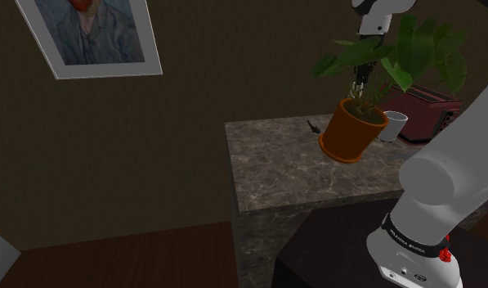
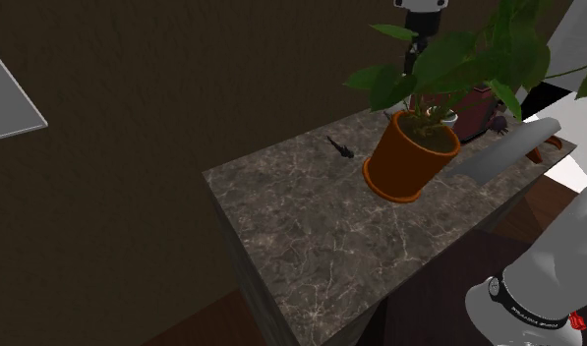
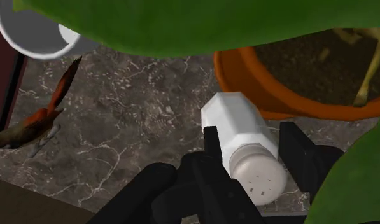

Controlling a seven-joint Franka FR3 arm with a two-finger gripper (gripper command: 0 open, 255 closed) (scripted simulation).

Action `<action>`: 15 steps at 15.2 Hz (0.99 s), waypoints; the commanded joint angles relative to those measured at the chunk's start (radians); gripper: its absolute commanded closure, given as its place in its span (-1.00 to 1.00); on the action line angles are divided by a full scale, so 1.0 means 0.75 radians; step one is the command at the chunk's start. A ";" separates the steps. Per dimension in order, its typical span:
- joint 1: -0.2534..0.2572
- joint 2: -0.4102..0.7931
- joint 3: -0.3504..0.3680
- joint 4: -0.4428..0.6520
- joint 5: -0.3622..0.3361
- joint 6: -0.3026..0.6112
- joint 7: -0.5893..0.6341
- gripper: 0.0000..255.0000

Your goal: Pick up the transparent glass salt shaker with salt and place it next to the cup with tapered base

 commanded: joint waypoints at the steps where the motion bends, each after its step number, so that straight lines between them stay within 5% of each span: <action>1: -0.029 -0.020 -0.032 -0.027 -0.022 -0.001 -0.053 1.00; 15: -0.230 0.040 -0.298 0.044 -0.086 0.013 -0.510 1.00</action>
